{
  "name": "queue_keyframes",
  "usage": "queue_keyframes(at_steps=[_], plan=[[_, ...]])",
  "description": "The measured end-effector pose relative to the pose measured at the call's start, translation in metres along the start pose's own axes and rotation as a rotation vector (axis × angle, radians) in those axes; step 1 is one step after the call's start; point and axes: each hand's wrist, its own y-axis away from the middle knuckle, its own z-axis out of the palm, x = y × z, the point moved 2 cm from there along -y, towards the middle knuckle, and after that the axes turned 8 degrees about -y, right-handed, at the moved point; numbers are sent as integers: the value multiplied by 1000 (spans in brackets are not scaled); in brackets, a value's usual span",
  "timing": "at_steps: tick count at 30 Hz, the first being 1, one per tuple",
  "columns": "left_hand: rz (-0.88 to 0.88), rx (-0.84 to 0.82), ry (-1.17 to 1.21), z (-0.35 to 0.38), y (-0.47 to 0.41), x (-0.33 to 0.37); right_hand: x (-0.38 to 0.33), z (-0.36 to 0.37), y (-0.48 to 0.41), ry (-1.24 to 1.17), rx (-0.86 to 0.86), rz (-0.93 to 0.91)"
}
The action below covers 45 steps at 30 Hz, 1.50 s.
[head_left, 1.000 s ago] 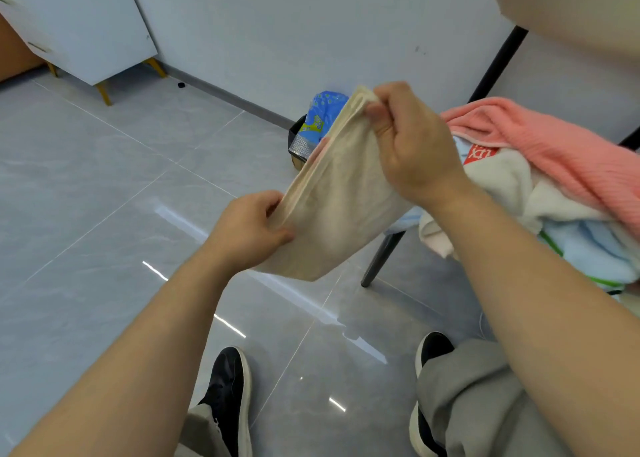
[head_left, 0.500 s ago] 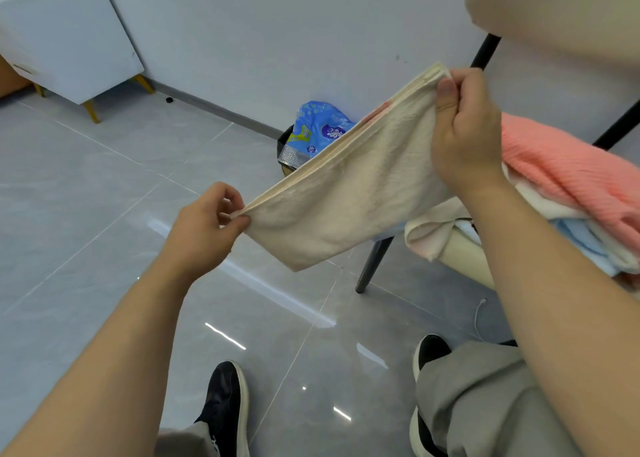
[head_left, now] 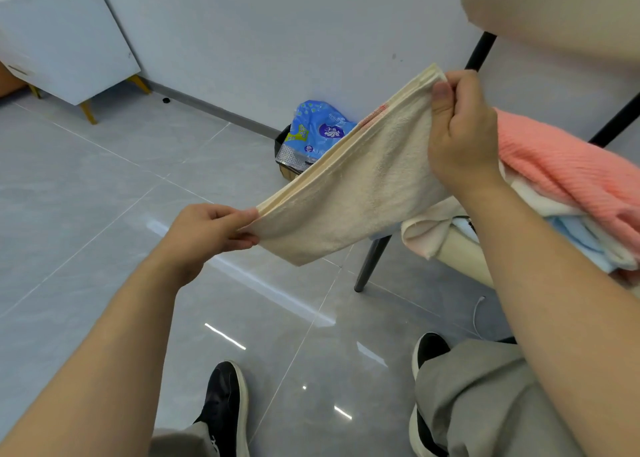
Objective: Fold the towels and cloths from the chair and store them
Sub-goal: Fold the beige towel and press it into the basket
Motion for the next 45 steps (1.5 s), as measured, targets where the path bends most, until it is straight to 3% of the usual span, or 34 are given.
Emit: queue_keyframes(at_steps=[14,19,25,28,33,37,39,41,45], plan=[[-78,96,-79,-1,-3,-4,-1,7,3,39,-44,-38],[-21,57,-354,-17,-4,-3,4,6,3,58,-68,-19],[8,49,102,-47,-7,-4,6,3,-1,29,-82,108],[-16,12,169,-45,-6,-6,3,2,-3,40,-83,129],[-98,-32,400,-34,-10,-10,-17,-2,-8,53,-70,63],[-67,-88,667,-29,-11,-10,-38,-10,-15,75,-60,-8],[17,-189,583,-30,-10,-7,-49,-16,-19,81,-46,-37],[107,-293,350,-26,-9,-7,-58,-21,-21,89,-41,-57],[49,-159,277,-18,-9,-15,-77,-25,-21,125,-39,-115]])
